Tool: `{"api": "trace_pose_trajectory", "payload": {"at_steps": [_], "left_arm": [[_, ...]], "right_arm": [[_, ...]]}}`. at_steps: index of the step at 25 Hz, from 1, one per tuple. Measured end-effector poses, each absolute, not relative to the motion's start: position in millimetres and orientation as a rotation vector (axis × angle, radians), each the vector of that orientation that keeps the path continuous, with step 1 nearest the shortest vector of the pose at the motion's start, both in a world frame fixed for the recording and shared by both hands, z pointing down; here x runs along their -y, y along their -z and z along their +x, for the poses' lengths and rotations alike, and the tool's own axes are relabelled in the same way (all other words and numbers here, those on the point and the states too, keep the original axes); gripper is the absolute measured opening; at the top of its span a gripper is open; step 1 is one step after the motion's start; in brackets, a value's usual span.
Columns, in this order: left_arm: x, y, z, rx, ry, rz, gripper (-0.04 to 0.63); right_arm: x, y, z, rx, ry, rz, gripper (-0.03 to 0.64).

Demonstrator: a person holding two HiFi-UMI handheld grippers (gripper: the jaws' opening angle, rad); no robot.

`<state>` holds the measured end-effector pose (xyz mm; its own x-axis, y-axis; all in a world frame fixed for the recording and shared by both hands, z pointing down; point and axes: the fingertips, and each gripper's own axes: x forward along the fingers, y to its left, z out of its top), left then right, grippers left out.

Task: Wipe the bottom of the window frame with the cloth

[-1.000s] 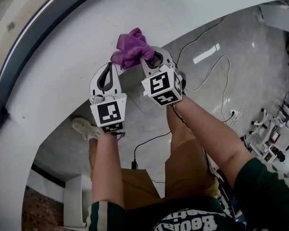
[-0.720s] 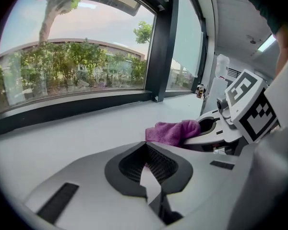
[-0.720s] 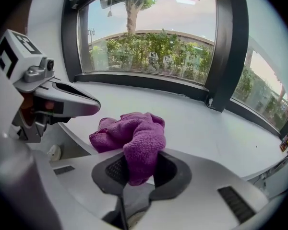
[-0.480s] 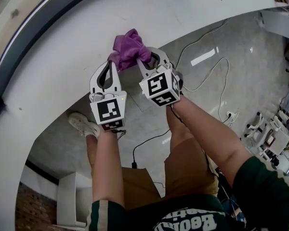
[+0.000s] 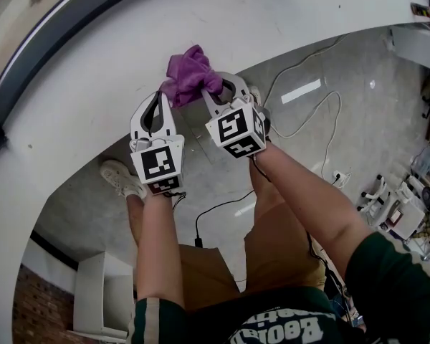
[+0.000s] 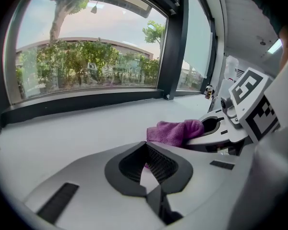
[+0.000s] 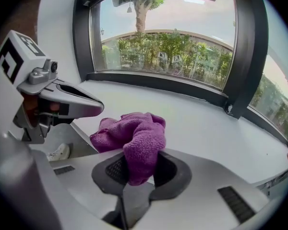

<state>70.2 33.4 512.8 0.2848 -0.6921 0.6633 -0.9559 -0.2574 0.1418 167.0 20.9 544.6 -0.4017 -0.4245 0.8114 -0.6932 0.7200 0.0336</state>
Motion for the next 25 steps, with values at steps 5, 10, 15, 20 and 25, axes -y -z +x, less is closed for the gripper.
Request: {"api": "trace_pose_trajectory", "payload": {"at_steps": [5,10,15,20,25], "left_arm": [[-39.2,-513.8,61.7,1.483,-0.665,1.983,0.006],[-49.7,-512.1,44.8,1.513,-0.640,1.933,0.006],[-65.6,-519.0,17.9,1.535,-0.656,1.886,0.006],[-87.4,-519.5,-26.6,1.569,-0.654,1.829,0.006],[-104.8,-520.2,-55.7,1.600,-0.640,1.780,0.006]], "right_arm": [[-23.2,-547.0,157.2,2.051,-0.383,0.791,0.091],[-24.3,-546.1,147.9,2.032,-0.353,0.770,0.091],[-29.1,-550.5,133.4,2.011,-0.339,0.738,0.090],[-38.8,-546.9,90.9,2.021,-0.300,0.697,0.091],[-46.9,-548.0,61.6,2.025,-0.278,0.653,0.091]]}}
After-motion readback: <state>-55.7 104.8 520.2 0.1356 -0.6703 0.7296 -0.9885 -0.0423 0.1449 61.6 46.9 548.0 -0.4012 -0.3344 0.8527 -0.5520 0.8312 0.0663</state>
